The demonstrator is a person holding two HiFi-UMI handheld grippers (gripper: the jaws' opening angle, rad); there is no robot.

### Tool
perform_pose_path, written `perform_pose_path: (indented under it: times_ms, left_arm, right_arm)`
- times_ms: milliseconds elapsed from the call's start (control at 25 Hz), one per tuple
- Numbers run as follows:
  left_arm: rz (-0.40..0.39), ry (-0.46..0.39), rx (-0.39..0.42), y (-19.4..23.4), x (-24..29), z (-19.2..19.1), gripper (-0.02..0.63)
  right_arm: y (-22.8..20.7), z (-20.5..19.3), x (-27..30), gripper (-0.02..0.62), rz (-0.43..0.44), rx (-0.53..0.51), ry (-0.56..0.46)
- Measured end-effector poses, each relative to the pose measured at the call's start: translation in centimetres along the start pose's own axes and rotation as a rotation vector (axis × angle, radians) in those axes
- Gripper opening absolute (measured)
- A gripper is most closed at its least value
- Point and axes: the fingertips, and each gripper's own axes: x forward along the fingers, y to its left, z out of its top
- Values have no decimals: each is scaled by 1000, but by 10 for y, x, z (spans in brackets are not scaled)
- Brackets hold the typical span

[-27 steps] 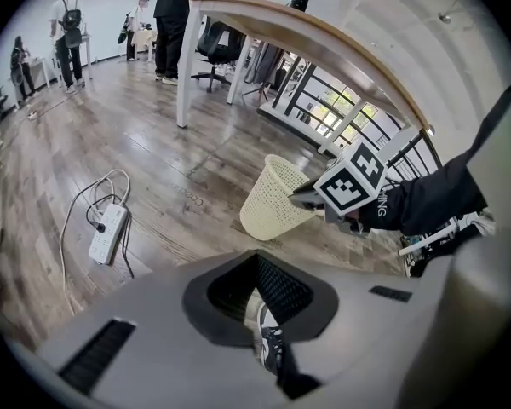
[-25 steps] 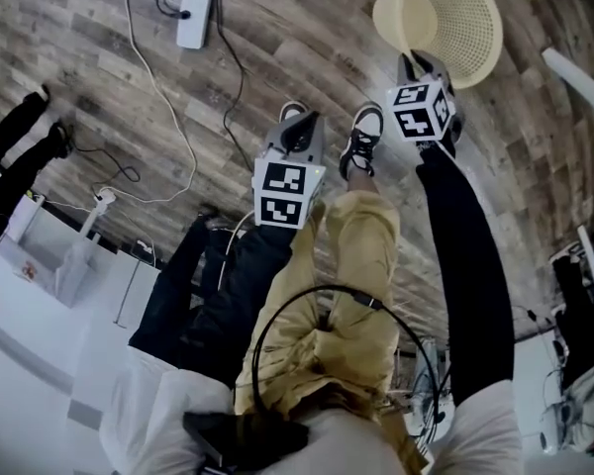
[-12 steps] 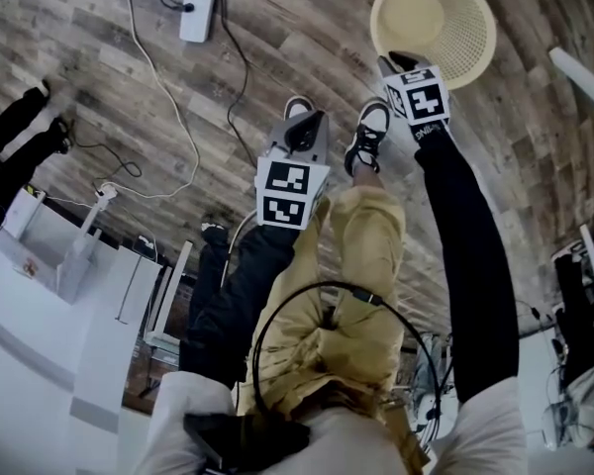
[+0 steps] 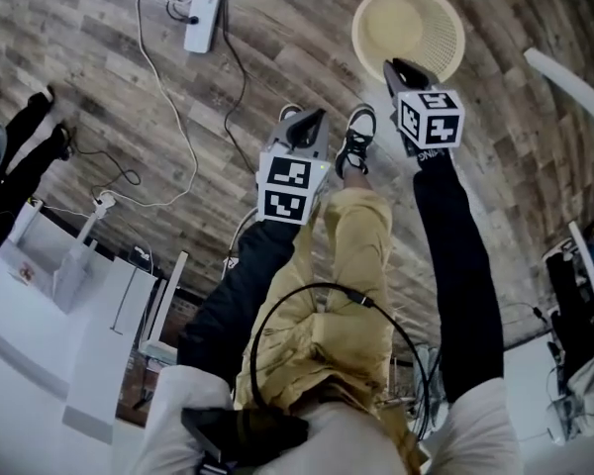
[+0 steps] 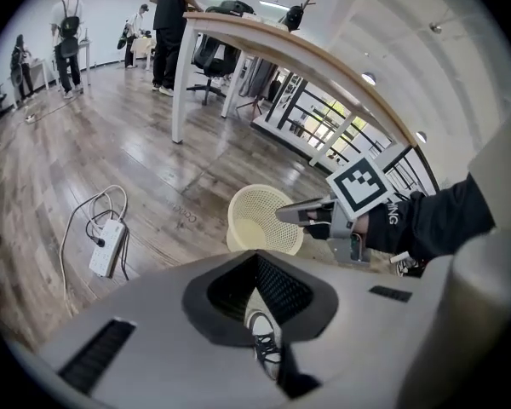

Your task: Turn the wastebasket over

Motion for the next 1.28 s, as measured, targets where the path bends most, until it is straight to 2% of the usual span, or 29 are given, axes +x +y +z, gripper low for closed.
perform_pose_path:
  times_ms: [80,200,480,680,800,1000,1120,1280]
  left_arm:
    - [-9,-30,9,-14,-19,16,2]
    - [-35,-86,47,-37,-44,50,2]
    - [-74,-192,128,-96,-124,118,2]
    - [-77,-296,177,-128,-186,164,2]
    - [-81,-348,186,-150,-230,181,2]
    - [-54,-477,305,-185,-299,222,2]
    - [-55,-546,321,-205,-341,240,2]
    - [-56,-602,317,-228,-389,244,2]
  right_arm:
    - [11,14,-38,67,-10,32,-48]
    - [27,41,-94,23,-31,32,-110]
    - [77,115,-226,21,-55,55,-276]
    - [127,169,-305,21,-27,47,-408]
    - [161,186,-356,21,-14,30,-470]
    - [195,217,-437,21,-25,28,-606]
    - [216,230,-485,21,-41,17,-682]
    - [240,230,-535,21,-62,-17,-708]
